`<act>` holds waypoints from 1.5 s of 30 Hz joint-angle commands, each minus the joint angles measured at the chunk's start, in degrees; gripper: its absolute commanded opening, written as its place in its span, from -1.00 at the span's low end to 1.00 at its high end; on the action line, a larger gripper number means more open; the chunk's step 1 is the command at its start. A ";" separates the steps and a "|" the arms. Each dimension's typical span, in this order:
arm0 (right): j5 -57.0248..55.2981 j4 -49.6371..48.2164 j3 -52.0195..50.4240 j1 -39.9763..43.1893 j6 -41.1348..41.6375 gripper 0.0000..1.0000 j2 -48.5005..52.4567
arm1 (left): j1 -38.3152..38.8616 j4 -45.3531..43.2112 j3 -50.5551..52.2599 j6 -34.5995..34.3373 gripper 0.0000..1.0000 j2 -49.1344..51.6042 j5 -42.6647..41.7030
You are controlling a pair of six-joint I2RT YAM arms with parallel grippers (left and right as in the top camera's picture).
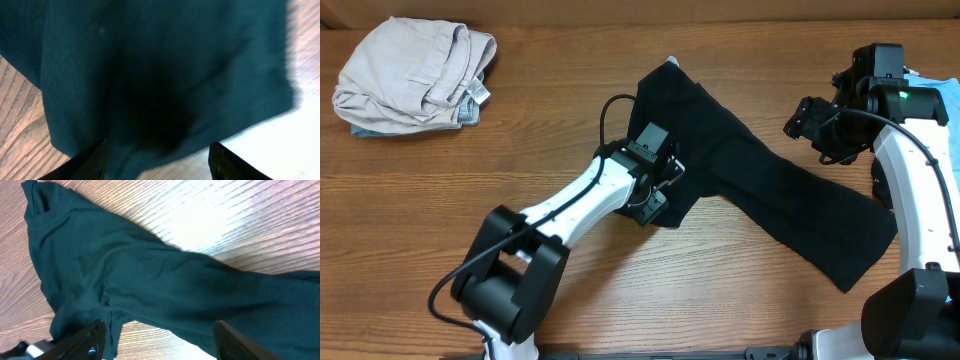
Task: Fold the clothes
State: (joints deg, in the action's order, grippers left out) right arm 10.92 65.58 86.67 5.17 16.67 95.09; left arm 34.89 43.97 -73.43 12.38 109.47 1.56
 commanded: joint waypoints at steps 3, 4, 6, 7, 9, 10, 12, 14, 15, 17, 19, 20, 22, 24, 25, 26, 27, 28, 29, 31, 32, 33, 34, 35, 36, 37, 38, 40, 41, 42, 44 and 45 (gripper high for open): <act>-1.07 -0.68 -0.87 0.11 -0.37 0.43 -0.57 | 0.00 -1.99 0.15 -0.85 0.29 1.88 3.26; -1.09 -0.68 -0.87 0.11 -0.37 0.43 -0.57 | 0.02 -2.34 0.15 -0.81 0.28 1.88 2.89; -1.09 -0.74 -0.87 0.11 -0.37 0.43 -0.57 | 0.02 -2.64 0.15 -0.76 0.24 1.88 1.36; -1.11 -0.76 -0.87 0.11 -0.37 0.43 -0.57 | 0.02 -2.56 0.15 -0.79 0.21 1.92 0.55; -1.55 -0.70 -0.87 0.11 -0.37 0.43 -0.57 | 0.04 -2.34 0.15 -0.79 0.15 2.29 -0.68; -1.95 -0.68 -0.87 0.11 -0.37 0.42 -0.57 | 0.02 -2.36 0.15 -0.79 0.13 2.56 -1.16; -2.14 -0.68 -0.87 0.11 -0.37 0.43 -0.57 | 0.02 -2.47 0.15 -0.81 0.04 3.06 -1.20; -2.43 -0.68 -0.87 0.11 -0.37 0.42 -0.57 | 0.02 -2.45 0.15 -0.81 -0.11 3.30 -1.18; -2.56 -0.70 -0.87 0.11 -0.37 0.42 -0.57 | 0.02 -2.43 0.15 -0.81 -0.17 3.30 -1.18; -2.56 -0.72 -0.87 0.11 -0.37 0.42 -0.57 | 0.02 -2.45 0.15 -0.81 -0.38 3.30 -1.18; -2.56 -0.72 -0.87 0.11 -0.37 0.42 -0.57 | 0.02 -2.49 0.15 -0.83 -0.56 3.30 -1.20; -2.56 -0.72 -0.87 0.11 -0.37 0.42 -0.57 | 0.02 -2.49 0.15 -0.83 -0.63 3.30 -1.18; -2.56 -0.70 -0.87 0.11 -0.37 0.42 -0.57 | 0.02 -2.47 0.15 -0.83 -0.83 3.30 -1.16; -2.56 -0.70 -0.87 0.11 -0.37 0.42 -0.57 | 0.00 -2.62 0.09 -0.81 -0.92 3.30 -0.85; -2.56 -0.70 -0.87 0.11 -0.37 0.41 -0.57 | -0.11 -2.60 -0.24 -0.85 -0.92 3.28 -0.04; -2.54 -0.70 -0.87 0.11 -0.37 0.41 -0.57 | -0.15 -2.23 -0.87 -1.33 -0.92 3.26 0.96; -2.54 -0.68 -0.87 0.11 -0.37 0.41 -0.57 | -0.24 -1.64 -1.97 -2.32 -0.92 3.23 2.51; -2.51 -0.68 -0.87 0.11 -0.37 0.41 -0.57 | -0.39 -0.31 -3.85 -3.76 -0.91 3.23 4.33; -2.49 -0.68 -0.87 0.11 -0.37 0.41 -0.57 | -0.57 1.57 -6.38 -4.79 -0.92 3.23 5.57; -2.49 -0.66 -0.87 0.11 -0.37 0.41 -0.57 | -1.01 5.62 -12.00 -5.18 -0.92 3.23 6.36; -2.45 -0.61 -0.87 0.11 -0.37 0.41 -0.57 | -1.20 7.67 -14.93 -5.18 -0.92 3.23 6.38; -2.32 -0.55 -0.87 0.11 -0.37 0.41 -0.57 | -1.49 10.19 -18.64 -5.18 -0.92 3.23 6.36; -2.32 -0.50 -0.87 0.11 -0.37 0.41 -0.57 | -1.66 12.31 -21.92 -5.18 -0.92 3.23 6.38; -2.32 -0.46 -0.87 0.11 -0.37 0.41 -0.57 | -1.88 14.19 -24.94 -5.18 -0.92 3.23 6.38; -2.29 -0.28 -0.87 0.11 -0.37 0.41 -0.57 | -2.01 16.59 -28.98 -5.18 -0.92 3.23 6.40; -2.29 -0.07 -0.87 0.11 -0.37 0.41 -0.57 | -2.08 17.81 -31.04 -5.16 -0.92 3.23 6.45; -2.29 0.17 -0.87 0.11 -0.39 0.41 -0.57 | -2.16 19.65 -34.10 -5.16 -0.92 3.23 6.58; -1.95 0.92 -0.85 0.11 -1.09 0.41 -0.59 | -2.38 23.19 -39.89 -5.18 -0.92 3.23 6.62; -0.94 1.20 -0.85 0.11 -2.29 0.41 -0.59 | -2.43 24.22 -41.68 -5.18 -0.92 3.23 6.69; 0.39 1.42 -0.83 0.11 -3.41 0.41 -0.59 | -2.56 25.55 -44.19 -5.51 -0.92 3.23 6.97; 4.57 1.81 -0.83 0.11 -6.01 0.42 -0.59 | -2.78 27.67 -48.57 -6.99 -0.92 3.23 8.13; 6.56 1.95 -0.83 0.09 -7.21 0.42 -0.66 | -2.93 28.57 -50.69 -7.30 -0.92 3.23 8.35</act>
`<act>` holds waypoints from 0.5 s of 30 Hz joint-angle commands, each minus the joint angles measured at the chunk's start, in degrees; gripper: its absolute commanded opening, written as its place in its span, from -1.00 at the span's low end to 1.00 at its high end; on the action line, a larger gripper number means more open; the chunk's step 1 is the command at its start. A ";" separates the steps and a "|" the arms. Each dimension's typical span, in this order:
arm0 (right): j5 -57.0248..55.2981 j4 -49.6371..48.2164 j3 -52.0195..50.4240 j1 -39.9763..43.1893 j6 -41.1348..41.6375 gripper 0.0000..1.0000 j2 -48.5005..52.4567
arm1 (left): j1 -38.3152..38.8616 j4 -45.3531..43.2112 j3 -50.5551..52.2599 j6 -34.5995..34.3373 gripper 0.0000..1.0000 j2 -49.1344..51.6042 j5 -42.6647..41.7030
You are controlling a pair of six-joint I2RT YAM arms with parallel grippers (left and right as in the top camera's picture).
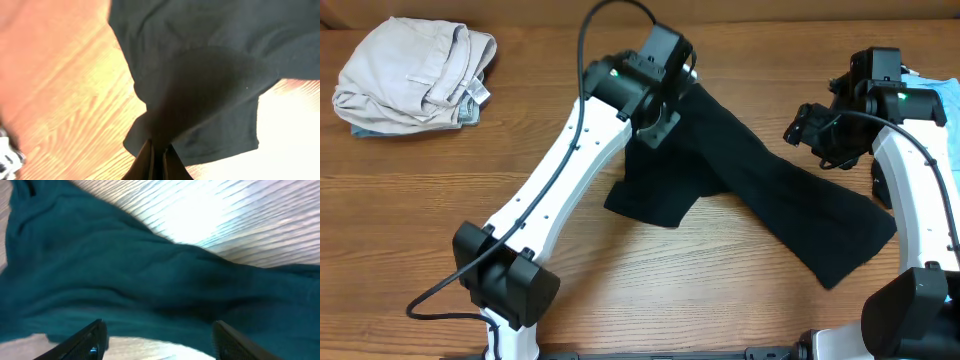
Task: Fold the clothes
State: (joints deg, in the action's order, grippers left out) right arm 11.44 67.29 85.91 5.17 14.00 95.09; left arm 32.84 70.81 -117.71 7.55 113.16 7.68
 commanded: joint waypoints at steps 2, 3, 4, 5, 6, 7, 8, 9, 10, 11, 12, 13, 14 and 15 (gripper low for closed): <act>10.45 0.42 -0.07 -0.02 -7.45 0.42 -0.92 | -1.14 3.56 -11.13 -2.95 -0.92 -0.46 2.58; 13.03 0.39 -0.07 -0.28 -9.66 0.41 -1.27 | -1.27 4.59 -14.05 -3.72 -0.92 -0.46 3.37; 14.86 0.33 -0.07 -0.63 -11.26 0.41 -1.68 | -1.38 5.35 -16.13 -3.96 -0.92 -0.46 3.72; 16.39 0.26 -0.04 -1.05 -12.81 0.41 -2.23 | -1.46 5.92 -17.97 -3.93 -0.92 -0.46 3.78; 16.90 0.20 -0.02 -1.51 -13.46 0.41 -2.80 | -1.51 6.32 -19.47 -3.93 -0.92 -0.46 3.98; 16.96 0.09 -0.02 -2.51 -13.94 0.41 -4.02 | -1.60 6.64 -21.57 -3.93 -0.92 -0.46 4.70; 16.85 0.09 -0.02 -3.39 -14.10 0.41 -5.03 | -1.68 6.82 -22.80 -3.91 -0.92 -0.46 5.14; 16.70 0.11 -0.02 -4.20 -14.08 0.42 -5.90 | -1.75 6.80 -23.52 -3.93 -0.92 -0.46 5.49; 16.59 0.13 -0.02 -5.38 -14.08 0.42 -7.02 | -1.79 6.78 -24.04 -3.96 -0.92 -0.46 5.95; 15.32 0.33 -0.02 -7.61 -13.84 0.42 -8.57 | -1.81 6.71 -24.61 -3.93 -0.92 -0.46 7.02; 13.77 0.46 -0.02 -8.96 -12.96 0.42 -9.31 | -1.88 6.67 -24.63 -3.96 -0.92 -0.46 7.65; 11.19 0.70 -0.02 -10.80 -11.04 0.43 -10.08 | -1.99 6.64 -24.63 -3.98 -0.92 -0.46 8.17; 8.83 0.98 -0.02 -12.74 -9.31 0.43 -10.69 | -2.14 6.67 -24.63 -4.42 -0.92 -0.46 8.46; 7.08 1.11 -0.04 -14.43 -8.02 0.42 -10.99 | -2.32 6.67 -24.63 -5.07 -0.92 -0.46 8.68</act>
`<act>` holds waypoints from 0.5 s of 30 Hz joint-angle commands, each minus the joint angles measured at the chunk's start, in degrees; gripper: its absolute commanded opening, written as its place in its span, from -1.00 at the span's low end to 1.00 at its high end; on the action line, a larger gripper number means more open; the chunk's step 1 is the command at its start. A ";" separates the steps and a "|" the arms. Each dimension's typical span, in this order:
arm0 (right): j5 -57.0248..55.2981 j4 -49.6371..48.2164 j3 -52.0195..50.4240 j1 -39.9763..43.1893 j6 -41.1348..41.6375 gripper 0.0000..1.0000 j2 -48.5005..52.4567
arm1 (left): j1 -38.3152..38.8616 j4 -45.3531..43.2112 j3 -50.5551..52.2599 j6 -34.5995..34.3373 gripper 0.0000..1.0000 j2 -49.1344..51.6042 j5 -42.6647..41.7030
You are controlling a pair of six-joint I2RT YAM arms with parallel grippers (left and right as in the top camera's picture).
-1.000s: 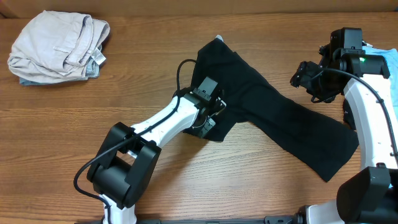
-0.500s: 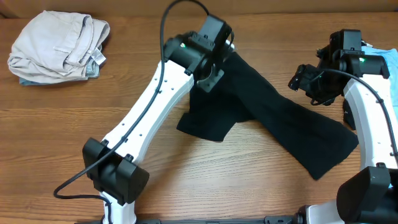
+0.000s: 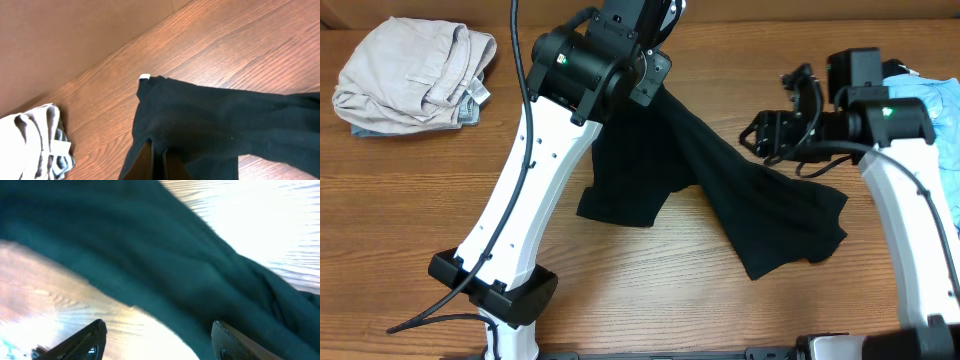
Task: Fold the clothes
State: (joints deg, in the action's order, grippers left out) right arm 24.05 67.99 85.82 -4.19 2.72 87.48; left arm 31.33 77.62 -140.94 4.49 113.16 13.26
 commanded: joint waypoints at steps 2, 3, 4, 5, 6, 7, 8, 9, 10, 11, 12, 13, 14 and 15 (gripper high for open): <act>-10.25 0.50 0.02 -9.51 6.93 0.42 -3.58 | -1.22 -0.20 -1.40 -3.50 -0.92 -0.46 3.26; -12.76 0.46 -0.04 -11.80 8.72 0.43 -3.56 | -1.46 -0.26 -1.40 -4.00 -0.92 -0.46 3.26; -15.82 0.26 -0.24 -14.14 10.97 0.43 -3.41 | -1.77 -0.28 -1.40 -4.59 -0.92 -0.46 3.26; -19.67 0.02 -0.61 -16.74 13.86 0.43 -3.32 | -2.01 -0.26 -1.40 -5.03 -0.92 -0.46 3.26; -23.50 -0.46 -1.25 -19.19 16.92 0.43 -3.23 | -2.32 -0.22 -1.40 -5.84 -0.92 -0.46 3.26; -26.69 -0.96 -1.97 -21.00 19.74 0.44 -3.23 | -2.62 -0.20 -1.40 -6.38 -0.92 -0.46 3.23; -30.10 -1.84 -3.19 -22.99 23.17 0.46 -3.21 | -2.95 -0.15 -1.40 -6.93 -0.92 -0.46 3.23; -32.59 -2.80 -4.46 -24.44 25.90 0.49 -3.21 | -3.21 -0.07 -1.40 -7.30 -0.92 -0.46 3.19; -34.53 -3.80 -5.79 -25.59 28.15 0.50 -3.21 | -3.54 0.04 -1.40 -7.78 -0.92 -0.46 3.19; -36.13 -5.55 -7.72 -26.71 30.21 0.52 -3.19 | -3.78 0.17 -1.40 -8.20 -0.92 -0.46 3.19; -36.72 -7.78 -9.75 -27.52 30.64 0.53 -3.19 | -4.04 0.24 -1.40 -8.48 -0.92 -0.46 3.10; -36.81 -10.10 -11.58 -28.06 30.53 0.53 -3.19 | -4.26 0.31 -1.40 -8.44 -0.92 -0.46 2.73; -36.89 -12.92 -13.90 -28.59 30.53 0.53 -3.19 | -4.42 0.28 -1.40 -8.41 -0.92 -0.46 2.34; -36.89 -15.98 -16.26 -29.03 30.03 0.54 -3.15 | -4.55 0.24 -1.40 -8.41 -0.92 -0.46 2.05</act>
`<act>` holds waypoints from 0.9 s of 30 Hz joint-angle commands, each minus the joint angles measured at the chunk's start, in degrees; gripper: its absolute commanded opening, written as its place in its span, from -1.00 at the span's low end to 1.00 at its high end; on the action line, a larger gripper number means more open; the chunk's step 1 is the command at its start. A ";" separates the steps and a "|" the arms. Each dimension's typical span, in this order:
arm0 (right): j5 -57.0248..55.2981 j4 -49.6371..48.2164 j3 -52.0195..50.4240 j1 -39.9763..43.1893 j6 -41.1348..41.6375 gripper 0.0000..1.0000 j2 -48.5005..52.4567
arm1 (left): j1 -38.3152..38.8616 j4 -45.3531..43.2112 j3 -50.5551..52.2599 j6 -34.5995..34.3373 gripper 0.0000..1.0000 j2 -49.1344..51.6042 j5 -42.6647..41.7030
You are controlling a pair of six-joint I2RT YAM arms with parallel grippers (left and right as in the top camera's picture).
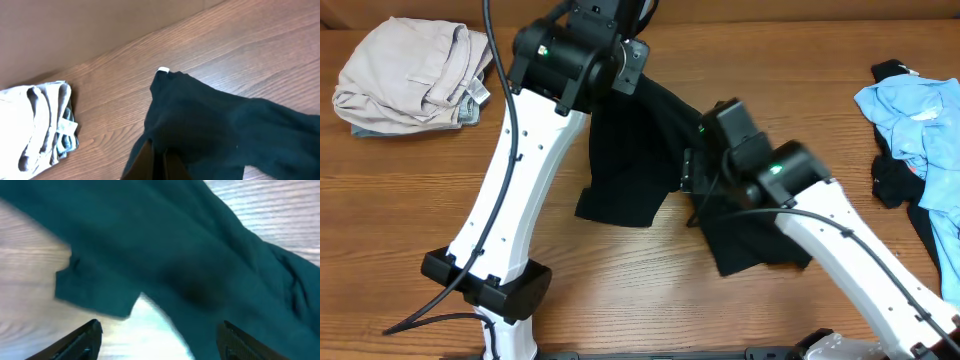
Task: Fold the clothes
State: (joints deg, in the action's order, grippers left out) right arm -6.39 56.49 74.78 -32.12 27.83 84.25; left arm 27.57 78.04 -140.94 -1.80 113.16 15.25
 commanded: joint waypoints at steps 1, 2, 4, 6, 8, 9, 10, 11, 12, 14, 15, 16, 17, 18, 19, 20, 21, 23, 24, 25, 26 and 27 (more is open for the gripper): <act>-6.45 -7.08 -7.56 -1.51 4.15 0.55 0.11 | -0.94 -0.20 -1.40 -2.12 -0.92 -0.46 -0.15; -6.43 -8.46 -9.07 -1.77 3.63 0.54 0.22 | -0.98 -0.20 -1.40 -2.12 -0.92 -0.46 -0.28; -6.40 -9.77 -12.24 -2.34 3.67 0.54 0.46 | -0.98 -0.15 -1.40 -2.12 -0.92 -0.46 -0.26; -5.84 -9.16 -14.49 -2.95 3.67 0.54 0.52 | -0.98 -0.04 -1.40 -2.10 -0.92 -0.46 -0.26; -4.55 -7.45 -15.52 -3.67 3.65 0.54 0.52 | -0.98 -0.02 -1.40 -2.12 -0.92 -0.46 -0.26; -3.82 -6.25 -15.58 -4.17 3.65 0.54 0.52 | -0.98 -0.04 -1.40 -2.12 -0.92 -0.46 -0.26; -3.19 -5.29 -15.58 -4.74 3.61 0.53 0.52 | -0.98 -0.09 -1.40 -2.12 -0.92 -0.46 -0.26; -1.88 -4.39 -15.58 -5.84 2.80 0.53 0.50 | -0.98 -0.11 -1.40 -2.12 -0.92 -0.46 -0.26; -0.26 -4.17 -15.58 -6.73 1.33 0.53 0.52 | -0.98 -0.11 -1.40 -2.12 -0.92 -0.46 -0.26; 3.32 -3.85 -15.58 -9.07 -1.44 0.53 0.68 | -0.98 -0.09 -1.40 -2.14 -0.92 -0.46 -0.26; 4.09 -3.39 -15.72 -10.36 -2.47 0.53 0.87 | -0.98 -0.07 -1.40 -2.23 -0.92 -0.46 -0.26; 4.20 -2.95 -16.06 -11.47 -2.80 0.53 1.03 | -0.98 -0.09 -1.40 -2.32 -0.92 -0.46 -0.26; 4.15 -2.75 -16.76 -12.50 -2.80 0.53 1.11 | -0.98 -0.04 -1.40 -2.32 -0.92 -0.46 -0.26; 4.15 -2.80 -17.49 -13.09 -2.75 0.53 1.18 | -0.98 -0.02 -1.40 -2.32 -0.92 -0.46 -0.26; 4.17 -2.84 -18.45 -13.68 -2.64 0.53 1.25 | -0.98 0.04 -1.40 -2.32 -0.92 -0.44 -0.26; 4.17 -2.80 -19.50 -14.08 -2.25 0.54 1.29 | -0.98 0.13 -1.40 -2.32 -0.92 -0.46 -0.26; 4.22 -2.82 -20.96 -14.38 -1.49 0.53 1.40 | -0.98 0.17 -1.40 -2.32 -0.92 -0.46 -0.26; 4.46 -3.23 -23.28 -14.38 -0.13 0.53 1.40 | -0.98 0.20 -1.40 -2.29 -0.92 -0.46 -0.26; 4.87 -3.67 -24.35 -14.38 0.09 0.54 1.40 | -0.98 0.15 -1.40 -2.29 -0.92 -0.46 -0.26; 5.42 -4.11 -25.14 -14.38 0.11 0.53 1.40 | -0.98 0.11 -1.40 -2.29 -0.93 -0.46 -0.26; 5.90 -4.63 -25.79 -14.38 0.31 0.53 1.40 | -0.98 0.04 -1.40 -2.29 -0.92 -0.46 -0.28; 6.32 -5.20 -26.32 -14.38 0.35 0.53 1.40 | -0.98 0.00 -1.40 -2.32 -0.92 -0.46 -0.28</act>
State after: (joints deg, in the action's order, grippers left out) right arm -1.74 52.51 49.74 -46.52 27.20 85.47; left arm 26.89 78.24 -140.94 -3.07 113.16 15.20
